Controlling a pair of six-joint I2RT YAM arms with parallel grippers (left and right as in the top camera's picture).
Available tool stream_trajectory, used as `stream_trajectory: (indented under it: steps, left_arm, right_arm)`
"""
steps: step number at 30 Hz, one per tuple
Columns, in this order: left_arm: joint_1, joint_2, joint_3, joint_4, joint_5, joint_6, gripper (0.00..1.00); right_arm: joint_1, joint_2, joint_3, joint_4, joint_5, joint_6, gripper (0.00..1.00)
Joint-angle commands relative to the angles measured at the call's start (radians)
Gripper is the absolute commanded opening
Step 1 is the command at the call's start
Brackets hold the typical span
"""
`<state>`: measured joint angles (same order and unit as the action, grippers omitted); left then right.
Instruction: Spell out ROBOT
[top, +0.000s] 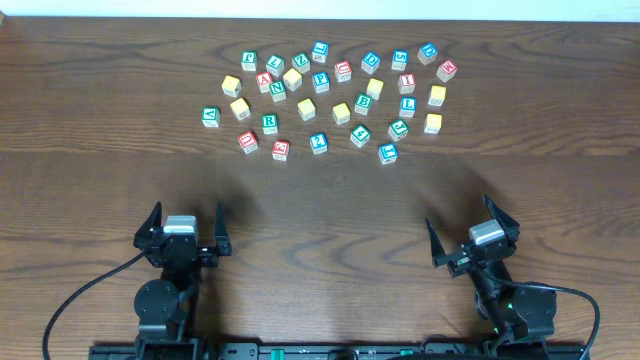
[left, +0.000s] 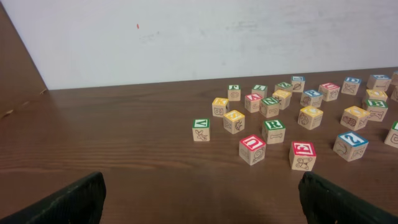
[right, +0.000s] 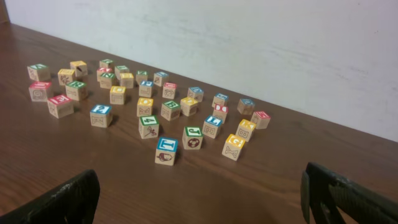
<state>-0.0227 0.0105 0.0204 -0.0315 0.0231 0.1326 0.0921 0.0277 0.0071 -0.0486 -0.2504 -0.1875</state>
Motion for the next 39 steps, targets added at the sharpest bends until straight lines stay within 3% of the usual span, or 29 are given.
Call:
stream_trajectory:
  steps: [1, 12, 39]
  left_arm:
    - [-0.003, -0.005, -0.016, -0.04, -0.035, 0.013, 0.98]
    - [-0.003, 0.074, -0.016, -0.038, -0.035, 0.013, 0.98]
    - [-0.003, 0.077, -0.009, 0.064, -0.035, 0.013, 0.98]
  right_arm:
    - [0.007, -0.008, -0.002, -0.005, -0.003, 0.016, 0.99]
    - [0.007, -0.008, -0.002, -0.005, -0.003, 0.016, 0.99]
    - [0.007, -0.008, -0.002, -0.005, -0.003, 0.016, 0.99]
